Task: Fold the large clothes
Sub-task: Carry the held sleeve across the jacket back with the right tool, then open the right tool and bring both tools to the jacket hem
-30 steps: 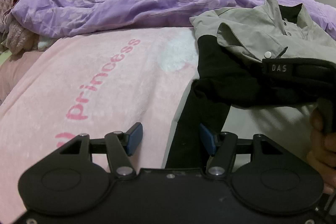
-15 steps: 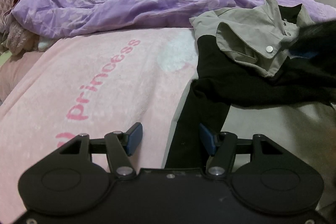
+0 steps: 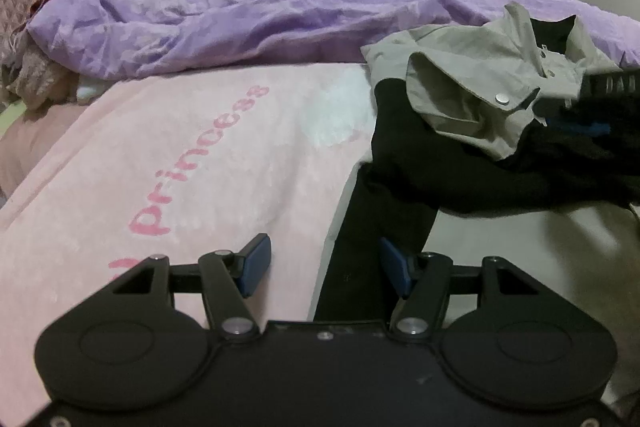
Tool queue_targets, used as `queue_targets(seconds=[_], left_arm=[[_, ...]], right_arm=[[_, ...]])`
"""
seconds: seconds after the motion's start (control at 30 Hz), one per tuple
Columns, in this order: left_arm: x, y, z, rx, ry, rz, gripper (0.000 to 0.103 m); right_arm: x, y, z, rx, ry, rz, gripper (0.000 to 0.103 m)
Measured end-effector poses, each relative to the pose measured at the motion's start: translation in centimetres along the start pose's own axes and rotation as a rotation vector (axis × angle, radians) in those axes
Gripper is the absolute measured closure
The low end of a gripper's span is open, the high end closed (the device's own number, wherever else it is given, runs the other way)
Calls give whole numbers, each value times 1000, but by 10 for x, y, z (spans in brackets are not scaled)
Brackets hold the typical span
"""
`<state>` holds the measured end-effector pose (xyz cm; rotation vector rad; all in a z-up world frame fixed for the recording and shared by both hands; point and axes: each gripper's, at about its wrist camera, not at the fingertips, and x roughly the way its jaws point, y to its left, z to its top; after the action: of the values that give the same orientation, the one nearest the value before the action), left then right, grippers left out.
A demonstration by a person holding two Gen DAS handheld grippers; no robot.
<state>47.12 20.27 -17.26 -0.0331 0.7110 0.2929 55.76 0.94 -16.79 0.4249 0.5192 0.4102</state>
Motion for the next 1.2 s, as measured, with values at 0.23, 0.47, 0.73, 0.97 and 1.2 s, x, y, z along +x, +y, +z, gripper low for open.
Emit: queue_targets(seconds=[0.23,0.47,0.73,0.97,1.2], left_arm=[[6,-4,-4,33,-36,23,38],[-11,3,-3,26,-7,32,40],[-119,52,-42,21,-19,-26,40],[-164,55,-102,23,101,-89,40],[-191,37,-149,-10,223,-189,40]], right_arm=[[25,-1,-13,-79,78,-73,85],[9,2,-12,-137,141,-45,77],[-220,-55,-7,-212,-6,-137,3],[-352,-140,-59,-206,52,-466,0],[-413,-158,-110,-93,62,-426,0]])
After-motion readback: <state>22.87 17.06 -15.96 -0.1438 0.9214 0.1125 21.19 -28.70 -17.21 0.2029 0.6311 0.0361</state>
